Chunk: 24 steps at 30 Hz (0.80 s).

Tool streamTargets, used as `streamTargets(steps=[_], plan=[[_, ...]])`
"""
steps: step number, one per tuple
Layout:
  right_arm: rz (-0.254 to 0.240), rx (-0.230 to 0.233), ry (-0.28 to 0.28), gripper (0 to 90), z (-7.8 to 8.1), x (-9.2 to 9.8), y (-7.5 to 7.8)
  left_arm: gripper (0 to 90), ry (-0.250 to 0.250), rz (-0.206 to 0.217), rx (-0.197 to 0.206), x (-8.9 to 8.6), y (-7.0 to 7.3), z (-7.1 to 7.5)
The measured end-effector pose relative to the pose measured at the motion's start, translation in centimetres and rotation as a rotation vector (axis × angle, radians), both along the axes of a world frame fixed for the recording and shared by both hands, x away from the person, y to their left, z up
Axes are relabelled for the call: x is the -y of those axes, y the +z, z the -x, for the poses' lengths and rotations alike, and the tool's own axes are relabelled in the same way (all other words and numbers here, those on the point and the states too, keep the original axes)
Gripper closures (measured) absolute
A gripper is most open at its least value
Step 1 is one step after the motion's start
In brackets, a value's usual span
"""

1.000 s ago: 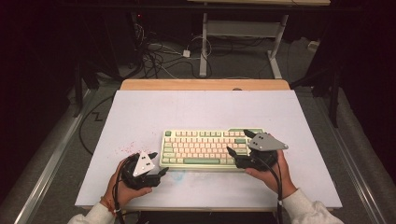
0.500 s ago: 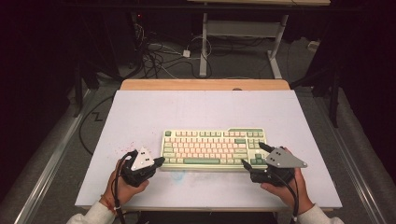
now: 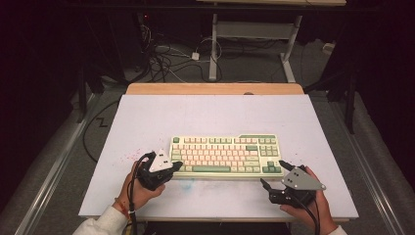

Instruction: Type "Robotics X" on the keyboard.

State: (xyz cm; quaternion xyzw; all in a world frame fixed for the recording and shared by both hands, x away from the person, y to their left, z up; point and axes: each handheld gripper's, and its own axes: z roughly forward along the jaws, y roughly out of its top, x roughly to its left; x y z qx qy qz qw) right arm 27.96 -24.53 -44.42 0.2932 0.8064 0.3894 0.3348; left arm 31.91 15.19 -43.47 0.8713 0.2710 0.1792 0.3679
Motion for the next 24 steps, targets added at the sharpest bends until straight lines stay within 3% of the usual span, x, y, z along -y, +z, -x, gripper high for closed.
streamTargets(steps=[9,24], plan=[[-0.004,0.002,0.011,19.5,0.0,-0.2,-0.2,87.3,-0.049,-0.023,-0.016,2.3,0.1,-1.2],[0.015,-0.007,0.007,19.5,-0.2,-0.2,-0.3,87.0,-0.069,-0.059,-0.049,4.8,-0.8,-3.2]])
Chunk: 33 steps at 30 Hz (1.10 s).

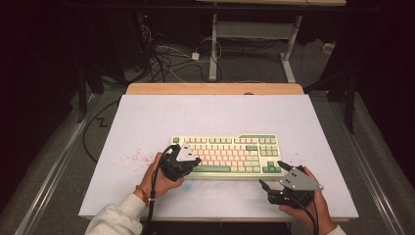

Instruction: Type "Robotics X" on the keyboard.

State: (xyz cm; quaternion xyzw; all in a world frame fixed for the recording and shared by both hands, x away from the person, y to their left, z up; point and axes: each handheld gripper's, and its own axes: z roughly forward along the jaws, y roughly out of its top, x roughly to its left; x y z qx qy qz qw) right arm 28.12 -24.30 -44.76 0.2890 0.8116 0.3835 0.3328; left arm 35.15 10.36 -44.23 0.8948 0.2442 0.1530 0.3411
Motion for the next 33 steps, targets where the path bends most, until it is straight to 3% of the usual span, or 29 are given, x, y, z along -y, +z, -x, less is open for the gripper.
streamTargets(steps=[20,24,33], plan=[[0.007,-0.027,0.015,19.6,-0.1,-0.1,-0.3,86.9,-0.001,-0.067,-0.017,1.1,-1.1,-1.3],[0.005,-0.037,0.025,19.5,-0.1,-0.2,-0.3,87.1,-0.002,-0.106,0.02,1.5,-1.2,-1.0],[-0.001,-0.029,0.019,19.5,-0.2,0.0,-0.2,86.9,-0.006,-0.079,0.019,1.2,-0.7,-0.9]])
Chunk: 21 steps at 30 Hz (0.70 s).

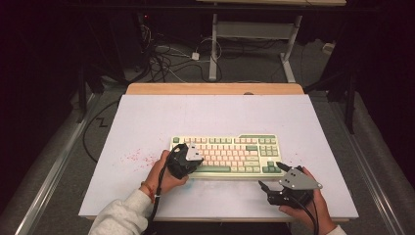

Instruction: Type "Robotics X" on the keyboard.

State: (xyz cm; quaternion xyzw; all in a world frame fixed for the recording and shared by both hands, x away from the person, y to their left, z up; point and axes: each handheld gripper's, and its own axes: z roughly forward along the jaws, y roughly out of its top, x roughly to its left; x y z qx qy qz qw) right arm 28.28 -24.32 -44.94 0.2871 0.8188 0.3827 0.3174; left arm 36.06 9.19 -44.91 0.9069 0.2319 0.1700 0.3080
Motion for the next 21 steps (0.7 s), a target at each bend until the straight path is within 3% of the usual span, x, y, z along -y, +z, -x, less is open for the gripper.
streamTargets(steps=[21], plan=[[0.002,0.003,0.001,19.6,0.04,-0.03,0.09,86.5,0.013,0.011,0.009,-1.0,0.74,-0.2]])
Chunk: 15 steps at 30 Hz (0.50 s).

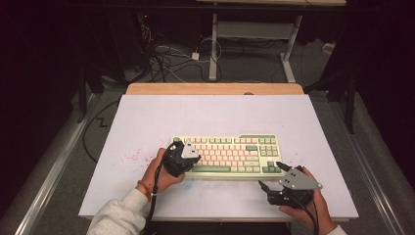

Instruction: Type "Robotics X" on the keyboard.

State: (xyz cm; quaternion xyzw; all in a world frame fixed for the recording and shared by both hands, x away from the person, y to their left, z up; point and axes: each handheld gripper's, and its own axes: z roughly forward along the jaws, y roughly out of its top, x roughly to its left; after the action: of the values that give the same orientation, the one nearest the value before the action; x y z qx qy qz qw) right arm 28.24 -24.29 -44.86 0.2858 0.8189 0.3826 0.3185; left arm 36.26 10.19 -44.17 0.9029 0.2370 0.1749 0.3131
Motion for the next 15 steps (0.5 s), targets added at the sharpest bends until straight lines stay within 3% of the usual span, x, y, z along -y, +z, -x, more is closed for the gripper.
streamTargets(steps=[15], plan=[[0.002,0.0,0.002,19.5,-0.01,-0.02,0.0,85.4,0.028,0.013,-0.006,-0.88,0.06,-0.61]])
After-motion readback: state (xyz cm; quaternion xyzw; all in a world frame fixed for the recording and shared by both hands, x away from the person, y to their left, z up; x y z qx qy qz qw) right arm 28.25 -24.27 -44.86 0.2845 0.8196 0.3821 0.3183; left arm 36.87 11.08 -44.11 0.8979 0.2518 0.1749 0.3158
